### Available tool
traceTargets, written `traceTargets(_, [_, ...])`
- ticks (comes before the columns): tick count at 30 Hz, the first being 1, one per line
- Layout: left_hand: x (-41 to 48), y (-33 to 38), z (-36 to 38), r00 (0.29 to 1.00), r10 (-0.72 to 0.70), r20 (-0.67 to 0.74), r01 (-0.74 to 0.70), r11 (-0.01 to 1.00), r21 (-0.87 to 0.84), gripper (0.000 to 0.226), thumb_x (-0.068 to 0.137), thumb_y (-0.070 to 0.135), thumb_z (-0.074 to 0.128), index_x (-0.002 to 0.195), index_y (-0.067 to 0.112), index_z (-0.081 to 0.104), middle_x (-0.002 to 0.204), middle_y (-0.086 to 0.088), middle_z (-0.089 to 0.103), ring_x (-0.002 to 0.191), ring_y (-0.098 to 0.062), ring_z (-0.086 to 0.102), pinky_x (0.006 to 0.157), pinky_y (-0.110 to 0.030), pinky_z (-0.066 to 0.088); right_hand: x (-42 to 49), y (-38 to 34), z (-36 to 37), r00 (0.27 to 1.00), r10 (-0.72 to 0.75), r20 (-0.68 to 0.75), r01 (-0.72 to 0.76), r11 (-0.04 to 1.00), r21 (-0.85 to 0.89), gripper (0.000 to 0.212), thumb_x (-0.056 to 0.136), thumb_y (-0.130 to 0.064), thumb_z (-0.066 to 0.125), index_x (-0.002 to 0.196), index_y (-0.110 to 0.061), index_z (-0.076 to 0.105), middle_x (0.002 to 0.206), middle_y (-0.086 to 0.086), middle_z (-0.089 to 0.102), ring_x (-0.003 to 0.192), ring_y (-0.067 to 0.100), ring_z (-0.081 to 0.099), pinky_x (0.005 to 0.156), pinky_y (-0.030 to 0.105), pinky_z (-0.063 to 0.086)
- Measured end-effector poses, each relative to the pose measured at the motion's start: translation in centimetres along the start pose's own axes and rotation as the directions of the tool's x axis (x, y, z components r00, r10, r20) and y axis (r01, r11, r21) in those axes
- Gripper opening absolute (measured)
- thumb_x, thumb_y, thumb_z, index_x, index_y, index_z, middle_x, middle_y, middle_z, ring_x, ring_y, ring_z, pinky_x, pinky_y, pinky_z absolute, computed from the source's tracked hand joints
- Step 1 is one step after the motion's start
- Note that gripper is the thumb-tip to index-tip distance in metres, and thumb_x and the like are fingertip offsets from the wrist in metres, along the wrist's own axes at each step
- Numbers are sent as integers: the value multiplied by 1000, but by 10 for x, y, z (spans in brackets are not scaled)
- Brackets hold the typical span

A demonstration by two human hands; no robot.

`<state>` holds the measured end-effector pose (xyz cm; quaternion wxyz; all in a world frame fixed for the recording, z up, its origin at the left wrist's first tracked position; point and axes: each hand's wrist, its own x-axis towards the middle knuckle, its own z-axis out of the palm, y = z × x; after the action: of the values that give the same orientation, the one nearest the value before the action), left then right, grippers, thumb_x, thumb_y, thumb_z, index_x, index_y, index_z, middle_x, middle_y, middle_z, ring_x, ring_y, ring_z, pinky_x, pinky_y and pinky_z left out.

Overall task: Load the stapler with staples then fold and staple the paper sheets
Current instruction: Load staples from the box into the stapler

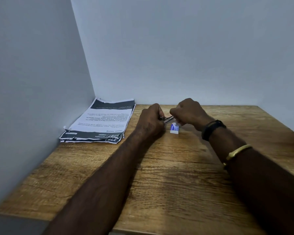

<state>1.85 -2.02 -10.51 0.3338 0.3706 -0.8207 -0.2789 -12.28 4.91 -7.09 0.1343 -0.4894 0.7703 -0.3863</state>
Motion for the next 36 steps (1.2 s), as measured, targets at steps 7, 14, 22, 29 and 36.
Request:
traceTargets(7, [-3,-5,-1,995,-21,-98,16,999,-52,27,72,-7,65,80,18,57,87,-9,73,84,-27,69,70,-42,55,-14,-3,6,991,-97,90,95,995,28,12,78,-3,71,75,-6,59,55,11,72,46,22,70,51,38,63])
traceTargets(14, [-5,-12,3,996,-20,-83,16,999,-49,23,70,0,70,85,13,58,82,-6,72,82,-28,68,71,-47,56,-26,-9,20,966,-241,88,252,956,-148,20,83,-10,74,72,-14,58,57,3,70,46,19,71,45,26,53])
traceTargets(22, [-4,-12,3,999,3,-39,-2,1000,13,19,76,14,73,93,16,65,86,-5,76,83,-22,71,72,-33,56,-32,-9,20,938,-297,179,322,937,-137,6,79,-10,73,75,-9,69,60,-3,69,53,8,66,59,27,55])
traceTargets(29, [-15,-8,-12,998,-46,36,49,996,-79,18,77,22,55,64,22,68,59,4,65,59,-14,63,57,-21,50,-61,-35,11,582,-321,747,247,945,214,13,87,-6,79,98,-1,76,86,21,78,68,21,73,61,31,63])
traceTargets(36, [-2,-12,-5,1000,18,18,-20,995,95,14,78,9,79,90,12,73,91,-8,75,92,-25,69,83,-36,55,-98,-54,38,331,-283,900,576,816,45,12,87,-19,82,99,-17,80,71,-7,76,64,8,72,57,20,57])
